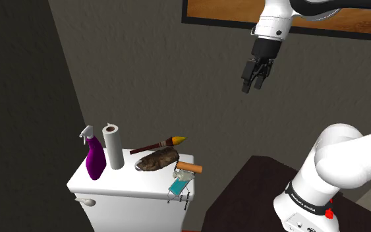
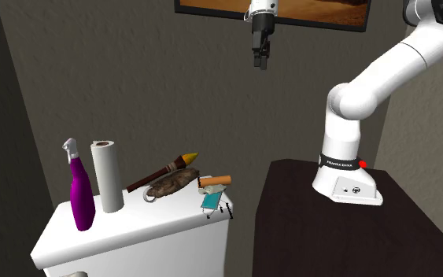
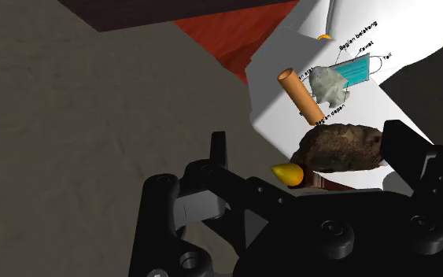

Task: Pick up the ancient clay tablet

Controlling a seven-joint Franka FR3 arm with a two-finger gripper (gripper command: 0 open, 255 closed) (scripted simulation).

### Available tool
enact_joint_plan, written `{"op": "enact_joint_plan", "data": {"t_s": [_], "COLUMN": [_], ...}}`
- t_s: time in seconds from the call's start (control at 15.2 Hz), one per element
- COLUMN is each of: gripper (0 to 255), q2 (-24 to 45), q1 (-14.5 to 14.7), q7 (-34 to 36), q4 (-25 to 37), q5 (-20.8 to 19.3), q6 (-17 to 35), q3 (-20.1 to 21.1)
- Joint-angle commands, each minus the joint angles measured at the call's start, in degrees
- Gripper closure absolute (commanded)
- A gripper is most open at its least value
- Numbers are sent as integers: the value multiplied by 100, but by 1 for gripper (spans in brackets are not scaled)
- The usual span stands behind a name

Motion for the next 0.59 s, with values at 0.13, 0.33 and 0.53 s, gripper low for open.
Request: {"op": "enact_joint_plan", "data": {"t_s": [0.13, 0.33, 0.53], "gripper": [0, 0, 0], "q2": [167, 465, 821], "q1": [123, 276, 380], "q7": [-44, -63, -15], "q4": [-124, -291, -431], "q5": [-153, -423, -763], "q6": [418, 1049, 1678], "q3": [321, 803, 1290]}}
